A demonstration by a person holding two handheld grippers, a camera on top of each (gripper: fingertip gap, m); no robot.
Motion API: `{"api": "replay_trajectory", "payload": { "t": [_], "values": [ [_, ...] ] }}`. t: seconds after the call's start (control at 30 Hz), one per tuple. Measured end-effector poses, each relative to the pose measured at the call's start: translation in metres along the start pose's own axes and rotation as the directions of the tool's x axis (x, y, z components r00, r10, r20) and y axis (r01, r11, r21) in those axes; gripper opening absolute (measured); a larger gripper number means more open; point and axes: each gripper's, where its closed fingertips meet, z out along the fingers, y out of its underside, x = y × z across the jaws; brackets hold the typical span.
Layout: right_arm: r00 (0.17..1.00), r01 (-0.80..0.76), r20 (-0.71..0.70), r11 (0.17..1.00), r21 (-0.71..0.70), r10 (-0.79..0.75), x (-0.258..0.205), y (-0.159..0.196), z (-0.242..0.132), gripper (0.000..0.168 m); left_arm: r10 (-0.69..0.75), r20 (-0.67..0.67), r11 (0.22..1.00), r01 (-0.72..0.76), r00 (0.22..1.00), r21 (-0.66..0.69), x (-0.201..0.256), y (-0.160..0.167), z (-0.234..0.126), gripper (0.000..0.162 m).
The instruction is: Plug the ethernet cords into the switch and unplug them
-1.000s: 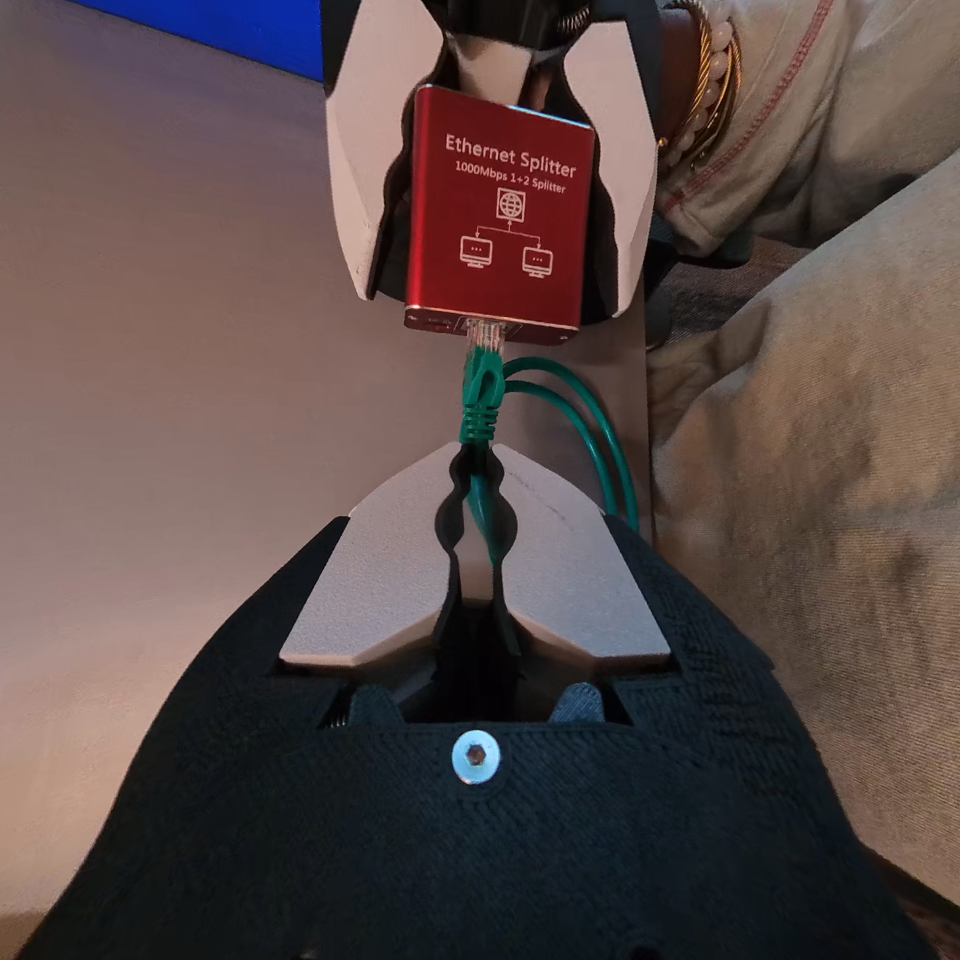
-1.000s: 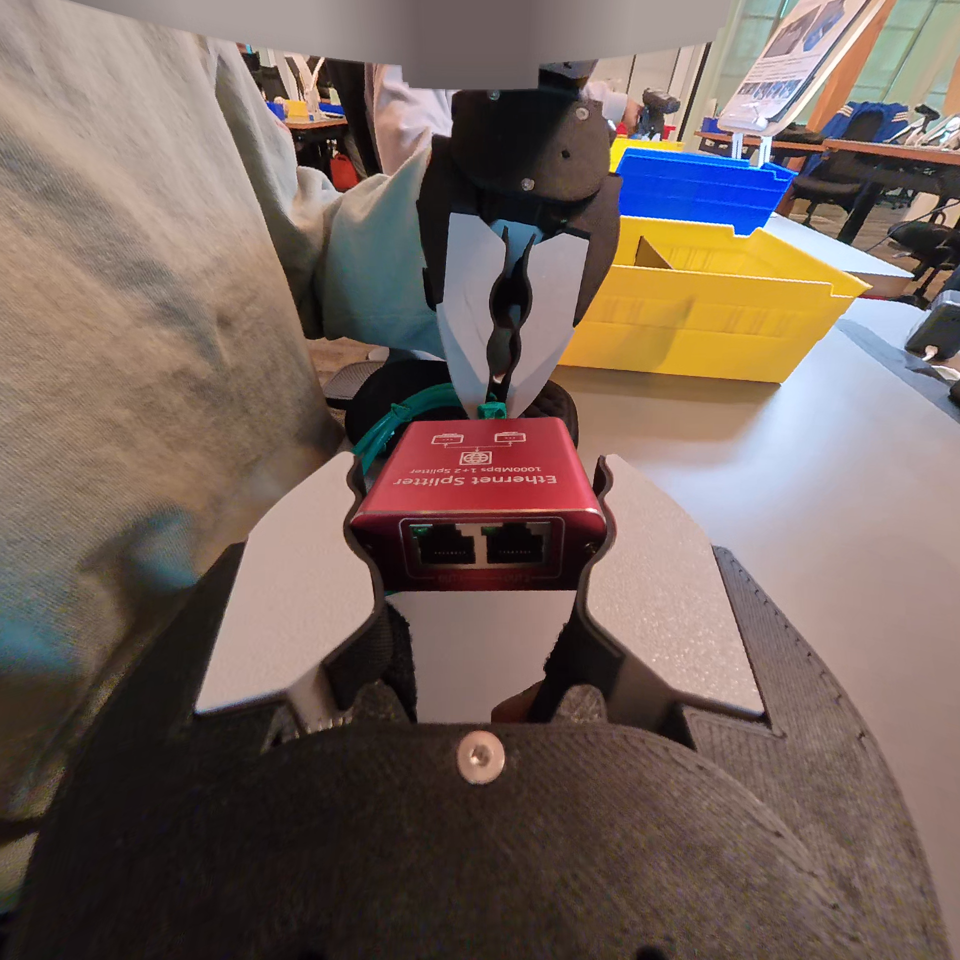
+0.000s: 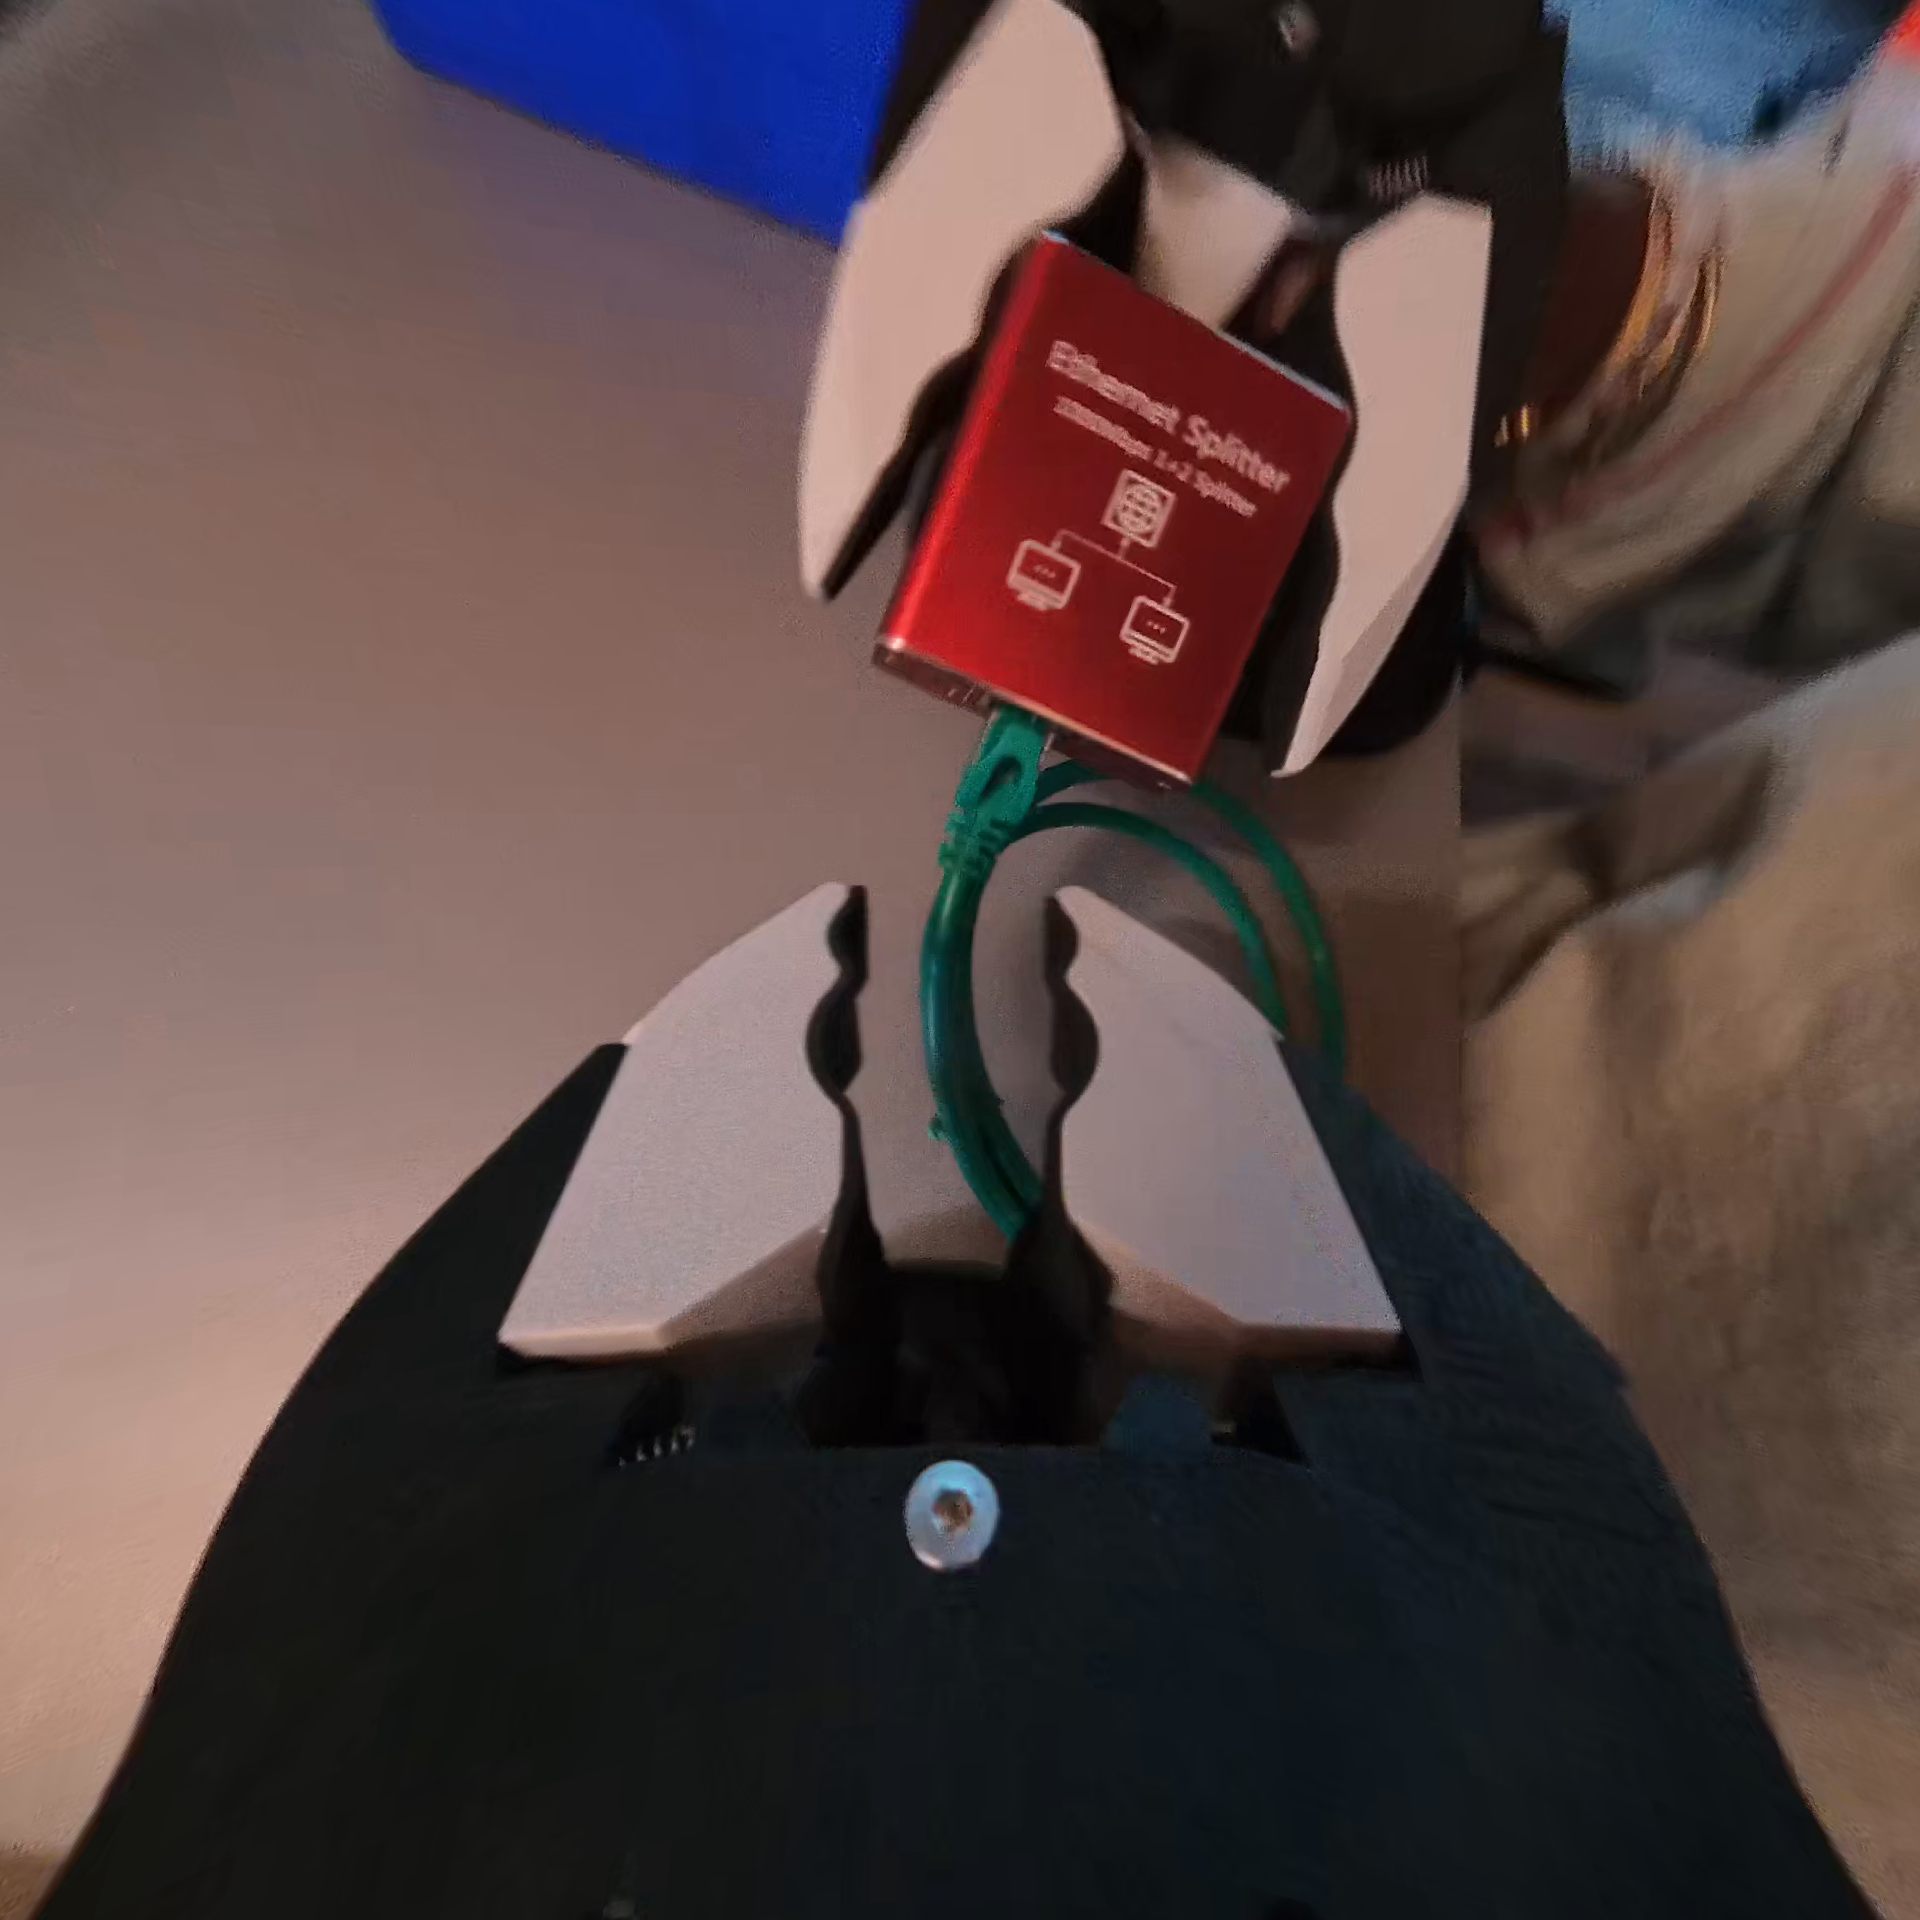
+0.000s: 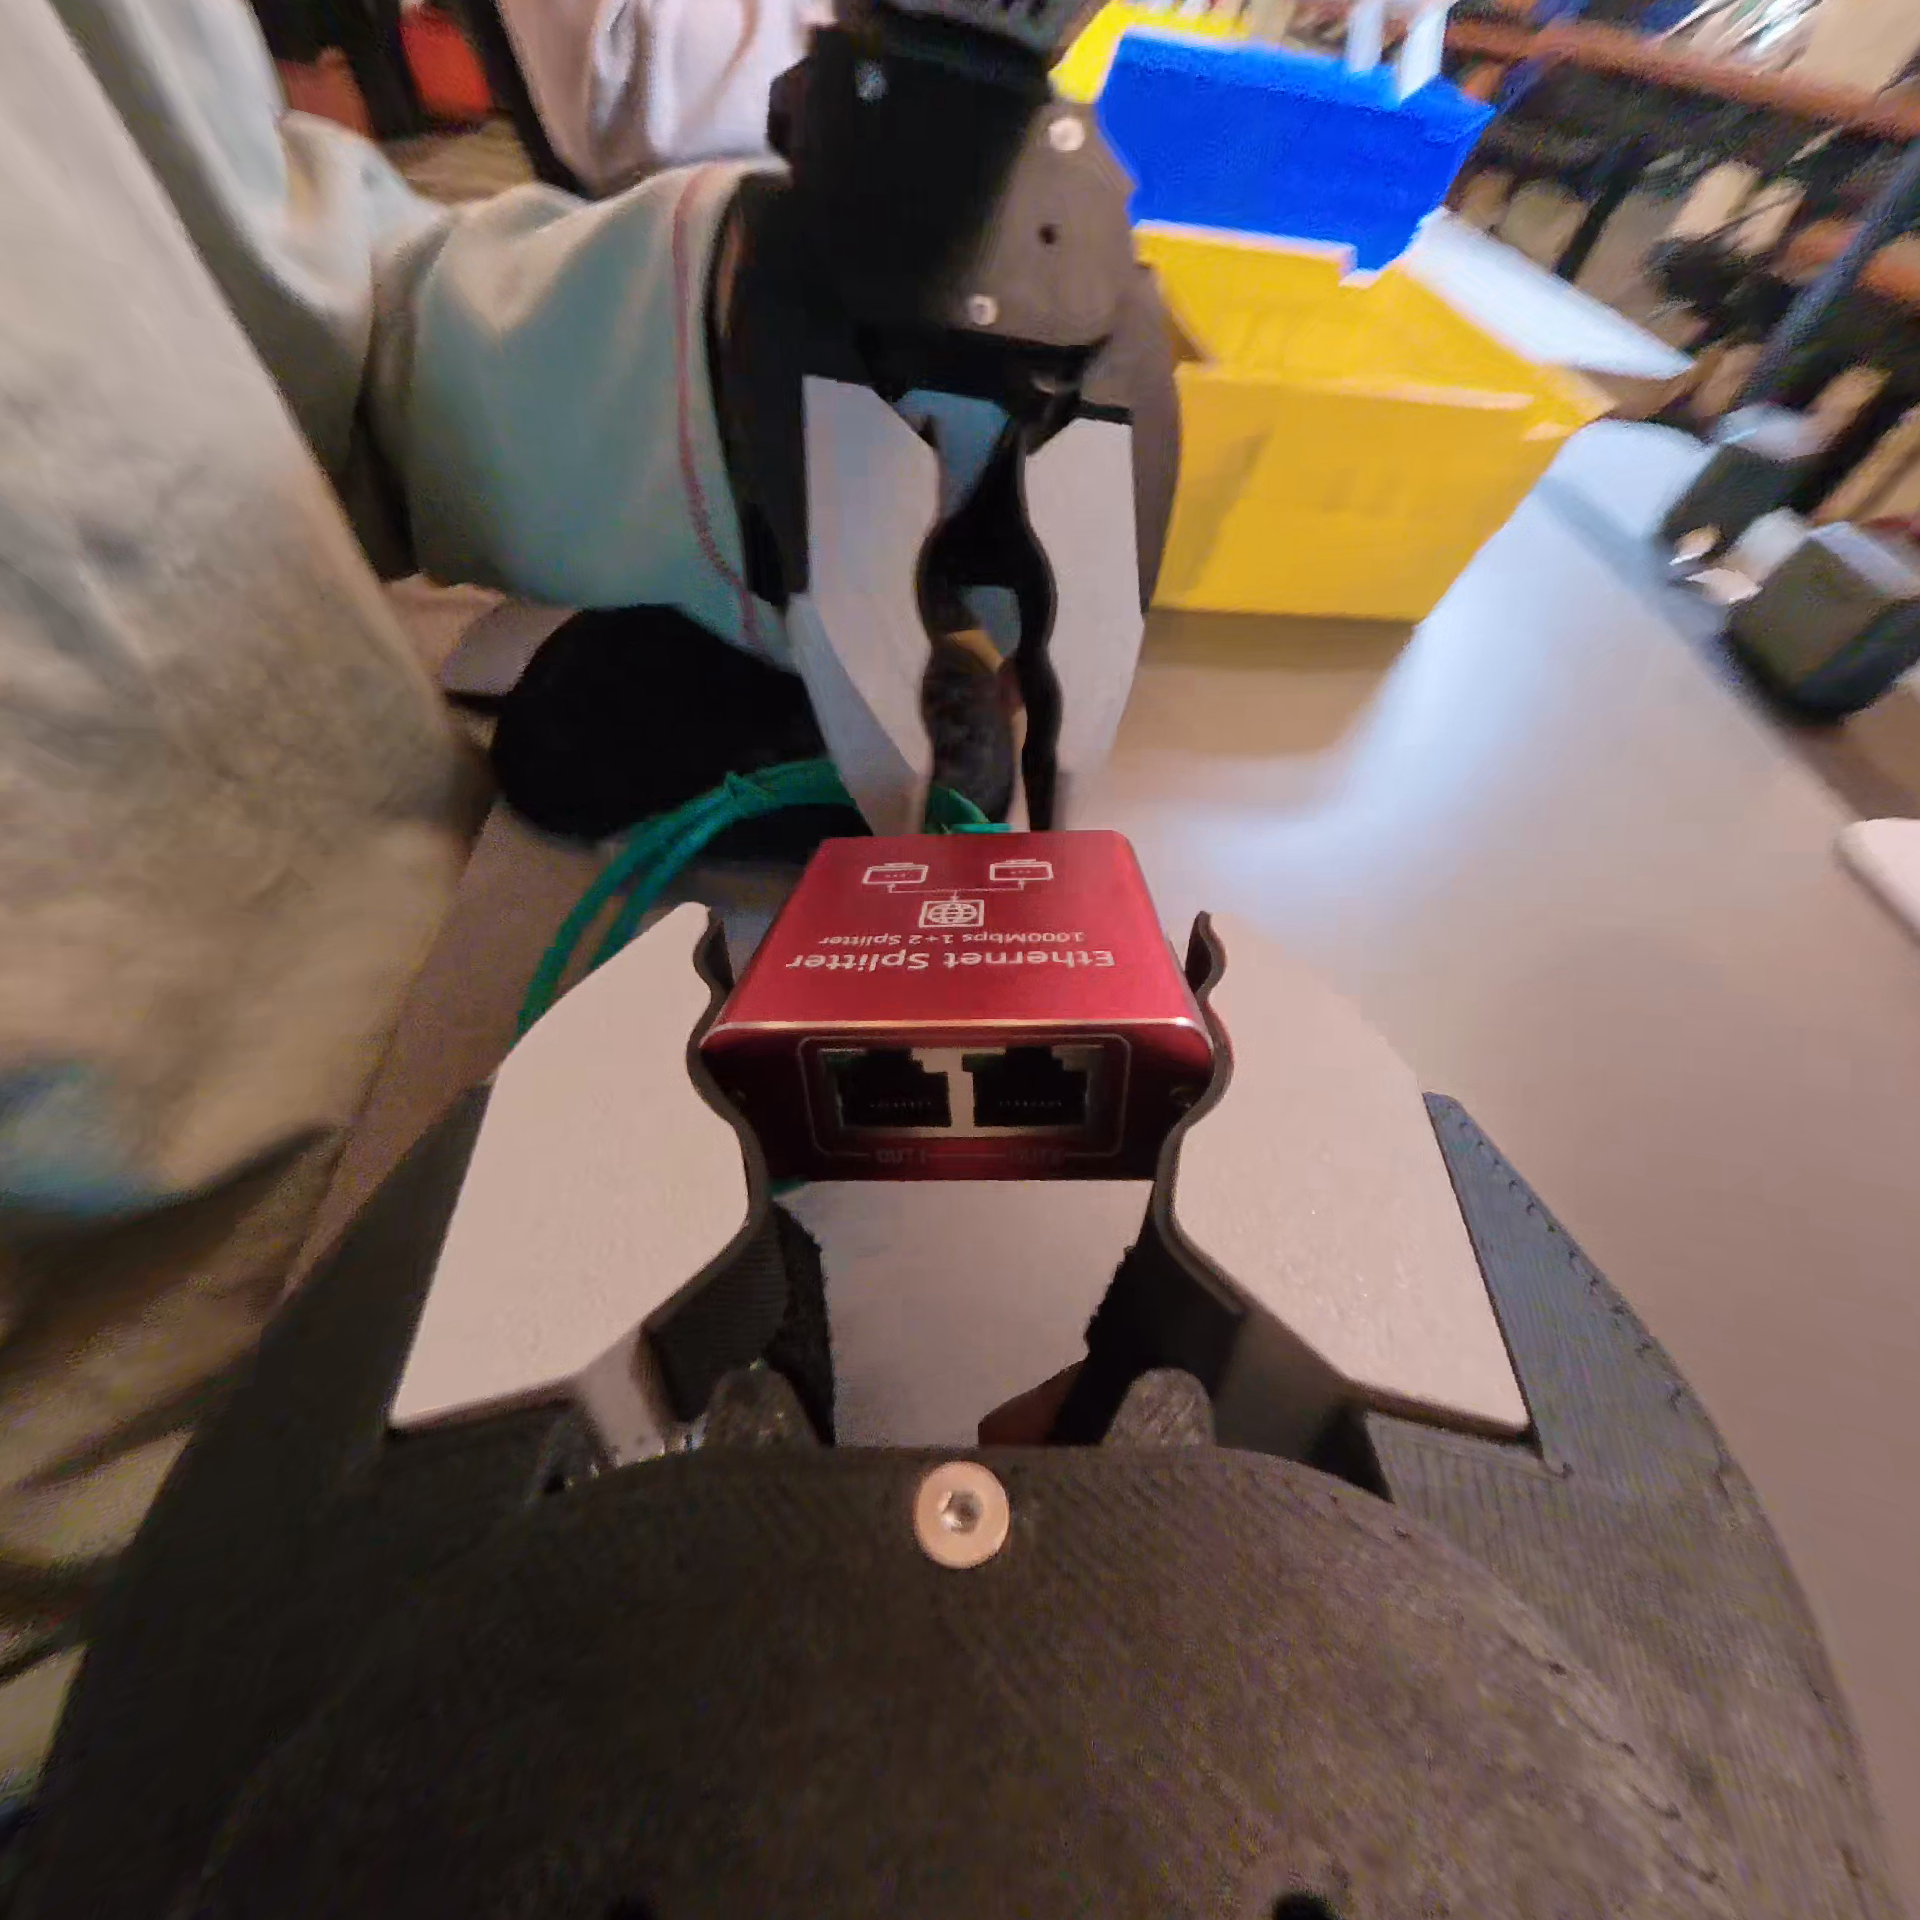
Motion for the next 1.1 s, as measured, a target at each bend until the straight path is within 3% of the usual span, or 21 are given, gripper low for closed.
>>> {"api": "replay_trajectory", "payload": {
  "t": [0.07, 0.17, 0.27, 0.37, 0.43, 0.57, 0.63, 0.7, 0.83, 0.9, 1.0, 1.1],
  "values": [
    [0.987, 0.055, -0.151, 0.998, -0.008, -0.056, 0.023, -0.012, -0.011, 0.084, -0.030, 0.152, 0.992, 0.011, 0.988, 0.122, -0.027, -0.018, -0.023, 0.048],
    [0.892, 0.095, -0.440, 0.995, -0.036, -0.101, 0.065, -0.029, -0.036, 0.084, -0.041, 0.386, 0.942, -0.093, 0.921, 0.321, -0.054, -0.041, -0.065, 0.052],
    [0.745, 0.037, -0.667, 0.999, 0.012, -0.019, 0.095, -0.035, -0.057, 0.084, -0.089, 0.423, 0.879, -0.129, 0.902, 0.458, -0.048, -0.050, -0.082, 0.045],
    [0.650, 0.027, -0.760, 0.999, 0.033, 0.008, 0.097, -0.030, -0.059, 0.084, -0.301, 0.160, 0.793, 0.154, 0.940, 0.589, -0.029, -0.046, -0.055, 0.040],
    [0.610, 0.051, -0.792, 0.998, 0.031, -0.007, 0.091, -0.030, -0.053, 0.084, -0.452, -0.116, 0.653, 0.417, 0.884, 0.633, -0.018, -0.047, -0.034, 0.041],
    [0.559, 0.158, -0.823, 0.987, -0.015, -0.102, 0.075, -0.039, -0.042, 0.084, -0.530, -0.582, 0.346, 0.784, 0.617, 0.516, -0.009, -0.061, -0.020, 0.055],
    [0.567, 0.176, -0.816, 0.984, -0.014, -0.113, 0.070, -0.040, -0.037, 0.084, -0.501, -0.738, 0.250, 0.892, 0.452, 0.376, -0.008, -0.066, -0.016, 0.061],
    [0.580, 0.208, -0.805, 0.978, -0.002, -0.125, 0.064, -0.043, -0.033, 0.084, -0.469, -0.823, 0.254, 0.941, 0.320, 0.222, 0.002, -0.068, -0.006, 0.063],
    [0.589, 0.245, -0.792, 0.969, -0.018, -0.164, 0.054, -0.045, -0.023, 0.084, -0.394, -0.891, 0.208, 0.966, 0.227, 0.154, 0.004, -0.077, -0.003, 0.047],
    [0.575, 0.252, -0.800, 0.967, -0.026, -0.171, 0.051, -0.046, -0.023, 0.084, -0.422, -0.868, 0.230, 0.957, 0.262, 0.177, 0.004, -0.075, 0.004, 0.033],
    [0.592, 0.221, -0.790, 0.975, -0.035, -0.162, 0.048, -0.040, -0.020, 0.084, -0.417, -0.856, 0.265, 0.942, 0.304, 0.206, 0.005, -0.071, 0.001, 0.029],
    [0.752, 0.149, -0.650, 0.989, 0.013, -0.104, 0.030, -0.030, -0.009, 0.090, -0.438, -0.775, 0.372, 0.877, 0.455, 0.304, 0.002, -0.063, -0.008, 0.025]
  ]
}}
